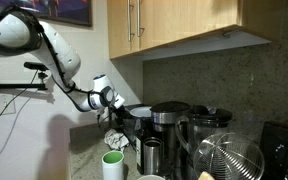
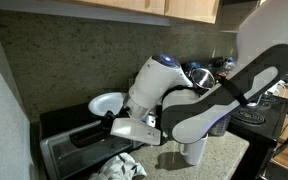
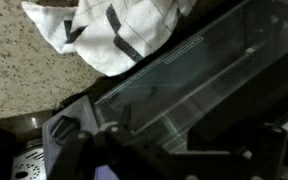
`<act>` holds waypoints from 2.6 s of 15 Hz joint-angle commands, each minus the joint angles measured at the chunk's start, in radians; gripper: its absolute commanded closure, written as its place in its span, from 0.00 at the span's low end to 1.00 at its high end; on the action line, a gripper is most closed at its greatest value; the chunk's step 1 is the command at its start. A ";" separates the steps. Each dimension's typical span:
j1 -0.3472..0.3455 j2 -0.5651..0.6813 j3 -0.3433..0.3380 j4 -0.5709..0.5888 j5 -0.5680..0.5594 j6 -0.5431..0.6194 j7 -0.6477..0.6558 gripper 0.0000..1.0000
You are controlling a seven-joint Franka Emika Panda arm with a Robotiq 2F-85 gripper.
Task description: Open the door of the toaster oven
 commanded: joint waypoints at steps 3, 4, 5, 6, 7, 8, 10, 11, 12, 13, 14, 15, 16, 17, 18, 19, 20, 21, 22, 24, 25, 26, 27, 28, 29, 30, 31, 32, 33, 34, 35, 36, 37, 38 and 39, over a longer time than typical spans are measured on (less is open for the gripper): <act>0.002 0.005 -0.005 -0.041 0.012 0.013 0.022 0.00; -0.002 0.003 0.002 -0.047 0.024 0.005 0.017 0.00; -0.018 -0.003 0.025 -0.061 0.055 -0.007 -0.004 0.00; -0.034 -0.009 0.051 -0.074 0.092 -0.022 -0.023 0.00; -0.043 -0.018 0.069 -0.089 0.120 -0.027 -0.033 0.00; -0.051 -0.026 0.085 -0.102 0.143 -0.028 -0.040 0.00; -0.053 -0.044 0.106 -0.126 0.165 -0.032 -0.039 0.00; -0.046 -0.055 0.104 -0.137 0.163 -0.032 -0.030 0.00; -0.042 -0.063 0.106 -0.147 0.159 -0.030 -0.027 0.00; -0.034 -0.073 0.102 -0.161 0.149 -0.031 -0.017 0.00; -0.033 -0.079 0.106 -0.177 0.150 -0.025 -0.017 0.00; -0.030 -0.086 0.109 -0.192 0.150 -0.017 -0.017 0.00; -0.023 -0.094 0.106 -0.209 0.141 -0.010 -0.009 0.00; -0.015 -0.102 0.103 -0.225 0.134 -0.005 -0.002 0.00; -0.007 -0.109 0.101 -0.241 0.126 0.001 0.003 0.00; 0.008 -0.115 0.089 -0.253 0.107 0.006 0.019 0.00; 0.022 -0.121 0.075 -0.265 0.084 0.025 0.038 0.00; 0.037 -0.126 0.057 -0.276 0.057 0.046 0.070 0.00; 0.058 -0.130 0.031 -0.286 0.017 0.070 0.108 0.00; 0.107 -0.131 -0.029 -0.297 -0.073 0.105 0.193 0.00; 0.140 -0.132 -0.067 -0.302 -0.134 0.119 0.236 0.00; 0.187 -0.136 -0.120 -0.304 -0.225 0.123 0.282 0.00; 0.232 -0.142 -0.170 -0.303 -0.320 0.116 0.330 0.00; 0.281 -0.151 -0.218 -0.301 -0.420 0.101 0.382 0.00; 0.329 -0.156 -0.261 -0.295 -0.516 0.085 0.439 0.00; 0.366 -0.168 -0.288 -0.290 -0.610 0.070 0.502 0.00; 0.399 -0.176 -0.310 -0.284 -0.704 0.056 0.570 0.00; 0.422 -0.184 -0.317 -0.284 -0.795 0.044 0.639 0.00; 0.444 -0.191 -0.322 -0.282 -0.879 0.027 0.705 0.00; 0.458 -0.198 -0.318 -0.285 -0.942 0.012 0.758 0.00; 0.468 -0.201 -0.309 -0.290 -0.994 -0.004 0.805 0.00; 0.477 -0.204 -0.302 -0.296 -1.036 -0.017 0.844 0.00; 0.487 -0.203 -0.297 -0.299 -1.074 -0.027 0.882 0.00; 0.495 -0.204 -0.294 -0.306 -1.093 -0.035 0.903 0.00; 0.502 -0.202 -0.291 -0.314 -1.104 -0.036 0.918 0.00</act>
